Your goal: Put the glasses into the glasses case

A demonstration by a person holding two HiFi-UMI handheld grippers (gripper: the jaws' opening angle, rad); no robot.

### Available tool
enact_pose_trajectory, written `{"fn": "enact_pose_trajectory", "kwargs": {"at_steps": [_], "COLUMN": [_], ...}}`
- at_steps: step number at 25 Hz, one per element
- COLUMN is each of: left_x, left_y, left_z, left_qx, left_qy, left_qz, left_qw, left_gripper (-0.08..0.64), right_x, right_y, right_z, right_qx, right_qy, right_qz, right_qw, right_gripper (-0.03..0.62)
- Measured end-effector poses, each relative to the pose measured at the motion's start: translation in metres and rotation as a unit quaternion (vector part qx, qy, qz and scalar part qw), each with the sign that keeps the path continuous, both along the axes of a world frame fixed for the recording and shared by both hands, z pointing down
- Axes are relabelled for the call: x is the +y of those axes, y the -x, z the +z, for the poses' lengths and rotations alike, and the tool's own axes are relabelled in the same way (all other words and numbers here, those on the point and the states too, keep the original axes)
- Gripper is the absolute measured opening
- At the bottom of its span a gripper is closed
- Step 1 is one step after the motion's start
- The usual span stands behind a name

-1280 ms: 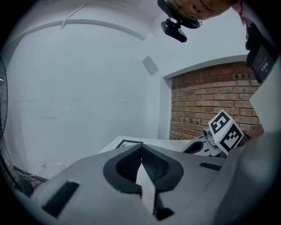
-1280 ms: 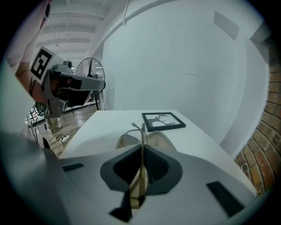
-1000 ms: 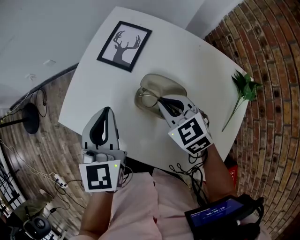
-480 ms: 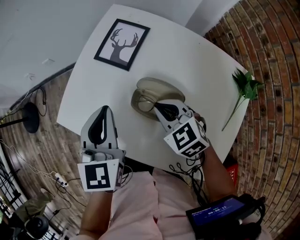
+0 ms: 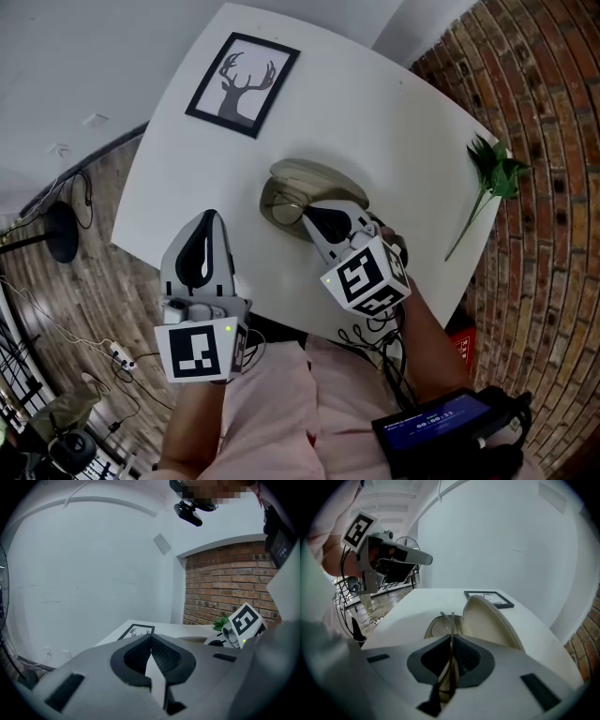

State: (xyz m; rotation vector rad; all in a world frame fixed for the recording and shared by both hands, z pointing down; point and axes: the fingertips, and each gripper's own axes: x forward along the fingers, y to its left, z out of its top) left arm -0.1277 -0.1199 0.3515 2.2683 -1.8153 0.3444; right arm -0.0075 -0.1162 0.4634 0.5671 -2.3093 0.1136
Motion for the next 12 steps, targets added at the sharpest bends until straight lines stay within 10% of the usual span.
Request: {"fn": "enact_pose_trajectory", "kwargs": {"at_steps": [12], "left_x": [-0.0030], "left_y": [-0.0038], "left_z": [0.0049], "left_qx": [0.001], "left_qy": [0.004], "left_qz": [0.004], "left_qw": [1.0000], "left_gripper": [0.006], "right_x": [-0.0002], "right_y": [0.0008], "right_z": [0.0054], "right_qx": [0.005], "right_qy": [-0.010], "right_qz": [0.020], "right_qw": [1.000], "right_gripper": [0.020]}}
